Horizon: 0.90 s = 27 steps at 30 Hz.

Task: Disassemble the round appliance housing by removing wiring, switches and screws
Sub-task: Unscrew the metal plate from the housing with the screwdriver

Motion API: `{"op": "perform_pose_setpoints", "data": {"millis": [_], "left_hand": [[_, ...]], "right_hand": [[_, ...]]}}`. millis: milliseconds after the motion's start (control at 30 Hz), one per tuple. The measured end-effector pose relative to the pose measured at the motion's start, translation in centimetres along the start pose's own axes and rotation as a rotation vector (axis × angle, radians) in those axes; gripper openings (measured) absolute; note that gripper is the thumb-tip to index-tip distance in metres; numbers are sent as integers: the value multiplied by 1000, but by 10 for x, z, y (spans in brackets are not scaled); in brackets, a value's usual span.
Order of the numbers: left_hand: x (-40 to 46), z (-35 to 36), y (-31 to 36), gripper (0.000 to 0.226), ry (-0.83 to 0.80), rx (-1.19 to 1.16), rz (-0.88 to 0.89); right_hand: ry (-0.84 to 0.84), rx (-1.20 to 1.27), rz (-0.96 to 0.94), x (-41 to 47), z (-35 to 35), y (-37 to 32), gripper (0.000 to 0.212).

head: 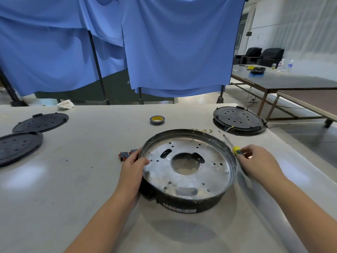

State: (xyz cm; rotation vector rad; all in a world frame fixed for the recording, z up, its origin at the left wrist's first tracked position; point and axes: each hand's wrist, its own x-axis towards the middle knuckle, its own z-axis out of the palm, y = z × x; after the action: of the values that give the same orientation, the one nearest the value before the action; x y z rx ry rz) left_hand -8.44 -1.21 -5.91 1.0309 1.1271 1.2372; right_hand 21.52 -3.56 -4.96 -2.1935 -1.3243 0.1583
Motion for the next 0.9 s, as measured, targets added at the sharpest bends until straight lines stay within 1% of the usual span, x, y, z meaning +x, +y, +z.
{"op": "perform_pose_setpoints", "data": {"millis": [67,133,300,367,467,600,767,833,900], "left_hand": [[0,0,0,36,5,-13,-13],[0,-1,0,36,14,-19,-21],[0,-2,-2,36,11,-9,-14],[0,-2,-2,36,10,-7,-12],[0,-2,-2,36,4,-13,-10],[1,-1,-2,35,6,-8,-3],[2,-1,-3,41,-9,13,11],[2,0,-3,41,-13,10,6],[3,1,-3,40,-11,8,4]], "right_hand": [[-1,-106,21,5,6,4,33],[0,-168,38,8,11,5,36],[44,-261,64,10,17,10,37],[49,-235,64,10,19,11,34],[60,-54,10,9,25,13,29],[208,142,-63,9,28,21,27],[385,555,39,13,12,17,38],[447,660,21,14,0,11,43],[502,739,-41,15,-12,3,45]]}}
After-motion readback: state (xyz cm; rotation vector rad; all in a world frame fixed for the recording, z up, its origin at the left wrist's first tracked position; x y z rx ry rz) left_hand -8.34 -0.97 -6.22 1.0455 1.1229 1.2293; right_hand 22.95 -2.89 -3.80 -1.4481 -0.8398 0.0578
